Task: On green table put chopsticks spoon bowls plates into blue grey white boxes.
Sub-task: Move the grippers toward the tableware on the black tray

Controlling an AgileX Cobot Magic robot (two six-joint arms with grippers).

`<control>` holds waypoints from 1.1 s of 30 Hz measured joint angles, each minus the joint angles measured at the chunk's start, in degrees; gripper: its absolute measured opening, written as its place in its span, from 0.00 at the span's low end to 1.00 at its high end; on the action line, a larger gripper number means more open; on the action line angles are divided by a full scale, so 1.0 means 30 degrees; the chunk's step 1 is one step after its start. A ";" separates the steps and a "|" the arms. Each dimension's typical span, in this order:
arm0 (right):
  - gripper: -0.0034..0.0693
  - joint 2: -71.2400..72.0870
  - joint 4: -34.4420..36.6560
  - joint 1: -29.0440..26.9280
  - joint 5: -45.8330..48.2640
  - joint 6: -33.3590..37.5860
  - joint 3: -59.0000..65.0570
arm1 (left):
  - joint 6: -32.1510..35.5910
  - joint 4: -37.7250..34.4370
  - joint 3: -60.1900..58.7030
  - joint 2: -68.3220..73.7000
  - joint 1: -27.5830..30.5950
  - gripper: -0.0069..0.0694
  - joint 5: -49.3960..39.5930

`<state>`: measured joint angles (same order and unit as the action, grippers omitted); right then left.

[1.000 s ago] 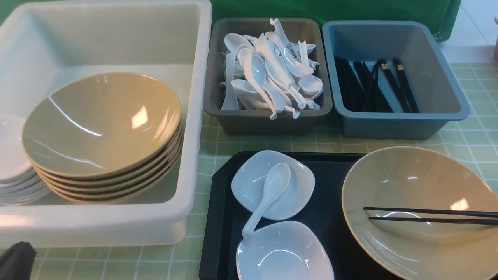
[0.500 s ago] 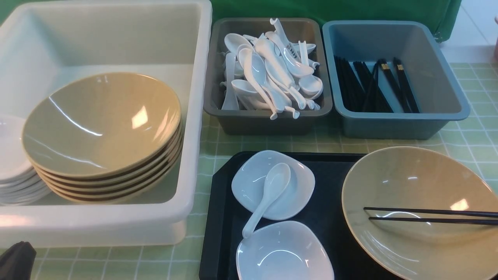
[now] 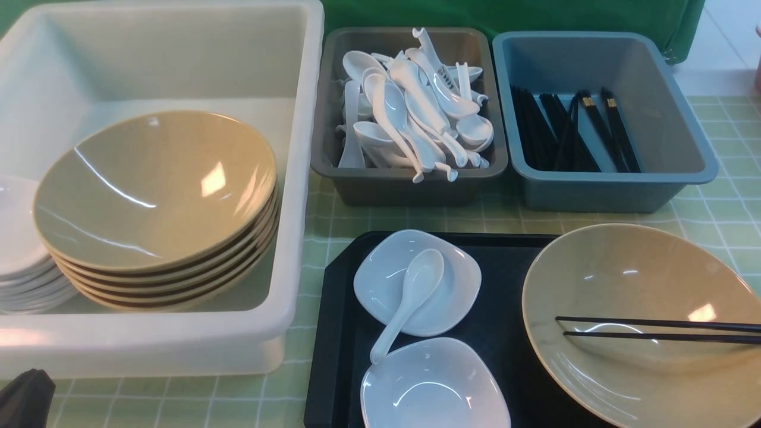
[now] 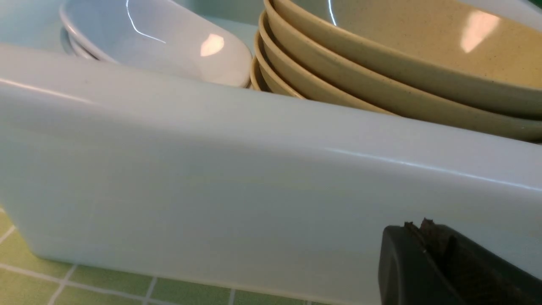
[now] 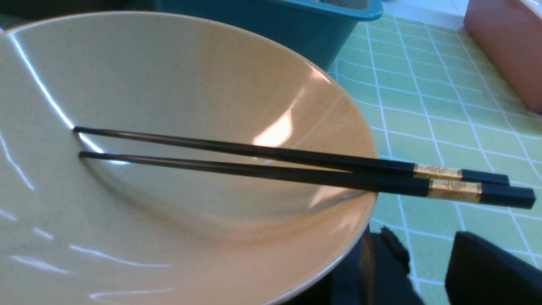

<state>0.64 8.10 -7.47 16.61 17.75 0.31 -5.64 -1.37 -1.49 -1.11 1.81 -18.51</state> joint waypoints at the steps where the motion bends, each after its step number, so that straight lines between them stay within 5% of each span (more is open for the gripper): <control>1: 0.37 0.0000 0.0000 0.0000 0.0000 0.0000 0.0000 | 0.0000 0.0000 0.0000 0.0000 0.0000 0.09 0.0000; 25: 0.37 0.0000 0.0000 0.0000 -0.2561 0.0000 0.0368 | 0.0017 0.0814 -0.0018 0.0000 0.0000 0.09 0.0314; 33: 0.37 0.0000 0.0000 0.0000 -0.6558 -0.0211 0.0426 | 0.0076 0.1263 -0.0021 0.0000 0.0000 0.09 0.6508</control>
<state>0.64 8.10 -7.47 -3.06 17.12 1.59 -5.41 2.42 -1.56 -1.11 1.81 1.02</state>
